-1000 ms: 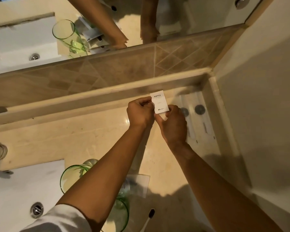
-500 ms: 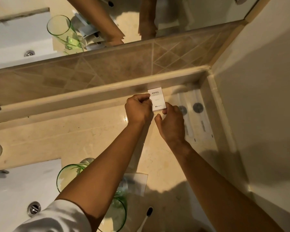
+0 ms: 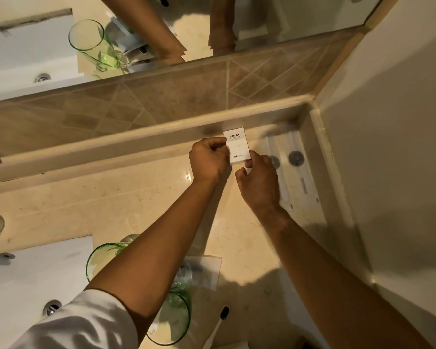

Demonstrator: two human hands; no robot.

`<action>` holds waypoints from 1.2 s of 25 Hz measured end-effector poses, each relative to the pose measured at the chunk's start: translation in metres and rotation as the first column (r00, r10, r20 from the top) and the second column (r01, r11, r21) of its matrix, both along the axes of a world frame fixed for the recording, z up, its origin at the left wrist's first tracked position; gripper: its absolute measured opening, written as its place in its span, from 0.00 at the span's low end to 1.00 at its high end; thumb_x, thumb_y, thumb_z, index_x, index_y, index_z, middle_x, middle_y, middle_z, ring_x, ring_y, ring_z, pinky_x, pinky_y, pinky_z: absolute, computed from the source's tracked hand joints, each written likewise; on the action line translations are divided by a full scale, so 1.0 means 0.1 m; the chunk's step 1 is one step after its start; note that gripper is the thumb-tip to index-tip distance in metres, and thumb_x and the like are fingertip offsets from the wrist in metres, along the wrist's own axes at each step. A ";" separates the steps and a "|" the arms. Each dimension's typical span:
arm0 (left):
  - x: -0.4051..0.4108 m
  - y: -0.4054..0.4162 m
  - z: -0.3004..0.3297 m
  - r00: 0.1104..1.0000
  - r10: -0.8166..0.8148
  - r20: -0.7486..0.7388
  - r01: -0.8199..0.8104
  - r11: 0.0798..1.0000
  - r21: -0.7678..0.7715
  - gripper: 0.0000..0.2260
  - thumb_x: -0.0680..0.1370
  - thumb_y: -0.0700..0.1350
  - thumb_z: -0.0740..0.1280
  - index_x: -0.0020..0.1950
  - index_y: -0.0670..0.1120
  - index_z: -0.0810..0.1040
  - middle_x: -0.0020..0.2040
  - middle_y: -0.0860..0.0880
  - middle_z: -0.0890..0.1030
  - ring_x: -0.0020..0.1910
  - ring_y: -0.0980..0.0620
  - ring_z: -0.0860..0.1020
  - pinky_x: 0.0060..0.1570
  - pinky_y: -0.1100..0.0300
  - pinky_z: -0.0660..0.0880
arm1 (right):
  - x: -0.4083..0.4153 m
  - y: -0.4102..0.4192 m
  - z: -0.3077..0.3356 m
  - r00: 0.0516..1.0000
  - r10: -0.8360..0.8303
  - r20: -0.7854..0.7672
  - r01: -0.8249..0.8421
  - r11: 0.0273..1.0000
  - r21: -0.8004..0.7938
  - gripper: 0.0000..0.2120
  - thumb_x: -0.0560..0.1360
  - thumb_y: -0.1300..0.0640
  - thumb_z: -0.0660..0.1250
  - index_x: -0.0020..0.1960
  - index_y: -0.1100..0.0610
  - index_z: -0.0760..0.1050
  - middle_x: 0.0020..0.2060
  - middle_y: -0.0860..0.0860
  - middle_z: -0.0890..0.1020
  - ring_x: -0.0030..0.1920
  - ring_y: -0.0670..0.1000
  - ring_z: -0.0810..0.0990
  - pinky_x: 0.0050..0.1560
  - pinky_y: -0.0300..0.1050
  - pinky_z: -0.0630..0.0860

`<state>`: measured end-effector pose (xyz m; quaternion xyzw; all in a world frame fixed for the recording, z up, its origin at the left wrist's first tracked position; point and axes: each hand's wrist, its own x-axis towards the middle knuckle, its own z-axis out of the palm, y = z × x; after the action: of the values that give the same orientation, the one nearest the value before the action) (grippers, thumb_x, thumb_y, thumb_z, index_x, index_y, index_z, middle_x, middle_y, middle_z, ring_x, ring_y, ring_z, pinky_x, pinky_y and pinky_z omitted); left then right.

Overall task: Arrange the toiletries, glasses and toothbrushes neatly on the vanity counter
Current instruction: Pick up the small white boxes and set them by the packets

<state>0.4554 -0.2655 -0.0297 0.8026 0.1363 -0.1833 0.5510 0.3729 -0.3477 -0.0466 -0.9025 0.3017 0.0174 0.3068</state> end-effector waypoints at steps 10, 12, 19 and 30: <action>-0.29 0.22 0.31 0.964 -0.182 0.194 0.147 0.972 0.182 0.09 0.78 0.38 0.66 0.53 0.42 0.85 0.51 0.47 0.86 0.50 0.52 0.82 0.54 0.61 0.78 | -0.44 -0.13 0.18 0.995 -0.080 0.054 0.076 0.994 0.075 0.23 0.80 0.55 0.65 0.73 0.56 0.69 0.56 0.54 0.82 0.55 0.51 0.82 0.58 0.36 0.76; -0.53 0.24 0.42 0.946 -0.237 0.219 0.200 0.963 0.179 0.08 0.77 0.38 0.66 0.49 0.44 0.85 0.48 0.49 0.86 0.47 0.52 0.82 0.51 0.60 0.78 | -0.74 -0.14 0.27 0.988 -0.122 0.099 0.104 0.979 0.173 0.22 0.78 0.56 0.65 0.72 0.54 0.71 0.48 0.48 0.82 0.48 0.45 0.80 0.48 0.24 0.70; -1.71 0.40 0.60 0.922 -0.388 -0.005 0.388 0.921 0.042 0.08 0.77 0.40 0.67 0.45 0.49 0.85 0.40 0.53 0.84 0.48 0.45 0.84 0.53 0.50 0.81 | -1.99 0.13 0.48 0.997 -0.041 0.060 0.029 0.981 0.192 0.15 0.76 0.61 0.67 0.62 0.57 0.79 0.48 0.52 0.84 0.43 0.48 0.80 0.46 0.37 0.73; -3.03 1.43 0.44 0.659 -0.752 -0.017 0.726 0.630 0.276 0.07 0.78 0.40 0.66 0.49 0.46 0.84 0.46 0.49 0.86 0.45 0.49 0.82 0.37 0.68 0.71 | -3.25 0.99 0.46 0.977 0.177 -0.121 -0.145 0.961 0.235 0.13 0.78 0.57 0.66 0.61 0.54 0.76 0.57 0.52 0.77 0.48 0.48 0.76 0.48 0.38 0.71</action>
<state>0.1523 -0.1222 0.0146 0.8604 -0.2096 -0.3330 0.3239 0.0484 -0.2483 -0.0008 -0.8801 0.2441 0.1401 0.3823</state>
